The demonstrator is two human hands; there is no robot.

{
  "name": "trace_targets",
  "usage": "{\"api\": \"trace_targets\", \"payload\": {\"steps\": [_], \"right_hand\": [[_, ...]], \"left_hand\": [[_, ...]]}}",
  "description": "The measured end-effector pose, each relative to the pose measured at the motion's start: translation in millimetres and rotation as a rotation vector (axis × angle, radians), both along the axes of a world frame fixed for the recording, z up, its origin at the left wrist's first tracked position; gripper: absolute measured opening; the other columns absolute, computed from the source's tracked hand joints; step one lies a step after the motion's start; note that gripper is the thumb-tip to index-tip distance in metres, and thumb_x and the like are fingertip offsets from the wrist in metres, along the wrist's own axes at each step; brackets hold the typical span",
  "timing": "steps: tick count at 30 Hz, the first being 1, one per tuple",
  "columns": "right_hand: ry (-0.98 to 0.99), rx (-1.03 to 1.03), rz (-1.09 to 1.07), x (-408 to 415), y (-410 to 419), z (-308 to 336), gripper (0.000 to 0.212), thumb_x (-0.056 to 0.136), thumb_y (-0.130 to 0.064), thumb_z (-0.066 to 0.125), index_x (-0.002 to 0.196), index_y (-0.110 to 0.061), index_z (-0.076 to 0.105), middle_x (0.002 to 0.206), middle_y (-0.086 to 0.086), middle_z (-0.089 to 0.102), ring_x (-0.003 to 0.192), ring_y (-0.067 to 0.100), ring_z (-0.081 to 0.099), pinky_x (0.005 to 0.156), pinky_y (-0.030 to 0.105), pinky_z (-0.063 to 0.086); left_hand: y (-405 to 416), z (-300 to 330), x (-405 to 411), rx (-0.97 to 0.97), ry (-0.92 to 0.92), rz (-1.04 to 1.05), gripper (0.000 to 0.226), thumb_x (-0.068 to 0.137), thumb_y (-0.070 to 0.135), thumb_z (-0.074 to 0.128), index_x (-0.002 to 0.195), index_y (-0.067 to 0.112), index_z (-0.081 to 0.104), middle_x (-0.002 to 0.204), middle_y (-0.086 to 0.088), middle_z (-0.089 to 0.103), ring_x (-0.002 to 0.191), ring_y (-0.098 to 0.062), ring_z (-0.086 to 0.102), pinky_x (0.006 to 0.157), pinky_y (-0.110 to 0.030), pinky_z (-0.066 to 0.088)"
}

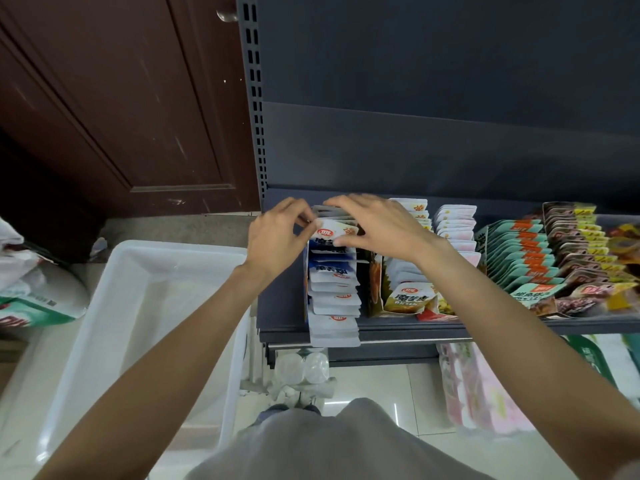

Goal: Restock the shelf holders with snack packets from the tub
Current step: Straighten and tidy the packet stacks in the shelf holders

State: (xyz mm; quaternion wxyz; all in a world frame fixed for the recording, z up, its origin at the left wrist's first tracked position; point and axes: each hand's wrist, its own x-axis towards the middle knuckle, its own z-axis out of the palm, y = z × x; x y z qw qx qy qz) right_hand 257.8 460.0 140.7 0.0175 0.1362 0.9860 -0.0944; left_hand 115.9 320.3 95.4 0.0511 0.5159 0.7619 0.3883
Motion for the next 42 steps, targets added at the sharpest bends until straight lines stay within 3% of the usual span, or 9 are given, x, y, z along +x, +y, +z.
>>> {"api": "trace_targets", "payload": {"steps": [5, 10, 16, 21, 24, 28, 32, 36, 42], "right_hand": [[0.031, 0.136, 0.029, -11.7, 4.6, -5.1, 0.048, 0.091, -0.031, 0.061, 0.135, -0.020, 0.043, 0.126, 0.002, 0.058, 0.099, 0.026, 0.062, 0.076, 0.036, 0.046], [0.068, 0.114, 0.032, -11.8, 7.7, -6.4, 0.047, 0.090, -0.033, 0.063, 0.131, -0.021, 0.043, 0.122, 0.000, 0.062, 0.086, 0.025, 0.066, 0.070, 0.035, 0.047], [0.115, 0.057, 0.129, -4.7, 7.8, -2.4, 0.045, 0.093, -0.023, 0.059, 0.135, -0.022, 0.045, 0.134, 0.002, 0.050, 0.066, 0.023, 0.060, 0.058, 0.031, 0.044], [0.110, -0.148, 0.121, 12.5, 7.7, -1.2, 0.029, 0.099, -0.039, 0.043, 0.118, -0.023, 0.058, 0.138, -0.004, 0.049, 0.090, 0.016, 0.061, 0.067, 0.031, 0.048], [0.113, -0.184, 0.071, 14.1, 8.1, -0.3, 0.036, 0.093, -0.048, 0.050, 0.120, -0.025, 0.053, 0.130, -0.009, 0.054, 0.076, 0.002, 0.051, 0.066, 0.029, 0.045], [0.157, -0.150, 0.065, 9.0, 9.5, -5.2, 0.027, 0.092, -0.032, 0.060, 0.116, -0.023, 0.052, 0.117, -0.009, 0.060, 0.068, -0.002, 0.044, 0.063, 0.025, 0.038], [0.184, -0.143, 0.065, 6.3, 10.4, -7.7, 0.023, 0.092, -0.027, 0.061, 0.112, -0.023, 0.050, 0.111, -0.010, 0.060, 0.072, 0.002, 0.047, 0.064, 0.026, 0.040], [0.206, -0.279, 0.078, 9.8, 10.4, -7.1, 0.020, 0.090, -0.009, 0.061, 0.107, -0.020, 0.059, 0.112, -0.008, 0.061, 0.091, 0.008, 0.056, 0.077, 0.034, 0.050], [0.162, -0.619, -0.116, 17.7, 8.7, -9.0, 0.039, 0.095, -0.003, 0.045, 0.128, -0.019, 0.057, 0.133, -0.003, 0.054, 0.124, 0.013, 0.048, 0.100, 0.044, 0.044]], "left_hand": [[-4.7, 3.2, -0.5, 0.066, -0.118, 0.038, 0.024, 0.081, 0.033, 0.073, 0.091, 0.016, 0.059, 0.094, 0.004, 0.062, 0.071, -0.007, 0.063, 0.064, -0.035, 0.053], [-22.2, 11.3, -6.5, -0.032, 0.145, -0.278, 0.038, 0.068, 0.046, 0.078, 0.090, 0.017, 0.066, 0.083, 0.007, 0.064, 0.074, -0.012, 0.056, 0.063, -0.029, 0.047], [-12.0, 10.2, -0.8, -0.054, 0.370, -0.263, 0.007, 0.077, 0.026, 0.079, 0.080, 0.020, 0.076, 0.066, 0.003, 0.068, 0.060, -0.018, 0.064, 0.053, -0.022, 0.043], [-7.3, 9.8, 4.4, -0.106, 0.148, -0.050, 0.014, 0.082, 0.031, 0.073, 0.085, 0.018, 0.074, 0.070, 0.003, 0.071, 0.068, -0.018, 0.068, 0.062, -0.034, 0.054], [-11.9, 11.8, 9.3, -0.069, 0.068, -0.026, 0.016, 0.081, 0.032, 0.074, 0.085, 0.017, 0.071, 0.074, 0.007, 0.071, 0.070, -0.009, 0.067, 0.065, -0.030, 0.054], [-34.1, 22.1, 8.5, 0.034, -0.080, -0.191, 0.033, 0.081, 0.048, 0.066, 0.097, 0.019, 0.067, 0.090, 0.013, 0.066, 0.081, -0.002, 0.062, 0.071, -0.019, 0.048], [-38.1, 27.4, 12.4, -0.021, 0.060, -0.301, 0.027, 0.081, 0.043, 0.069, 0.099, 0.022, 0.067, 0.091, 0.017, 0.063, 0.078, -0.002, 0.060, 0.068, -0.019, 0.048], [-14.1, 26.2, 9.5, -0.018, 0.069, -0.072, 0.009, 0.083, 0.028, 0.071, 0.086, 0.020, 0.071, 0.077, 0.009, 0.069, 0.062, -0.004, 0.059, 0.064, -0.025, 0.051], [0.0, 17.9, 2.5, -0.057, -0.010, 0.070, 0.008, 0.081, 0.029, 0.071, 0.085, 0.023, 0.068, 0.072, 0.015, 0.063, 0.058, 0.005, 0.053, 0.066, -0.020, 0.048]]}}
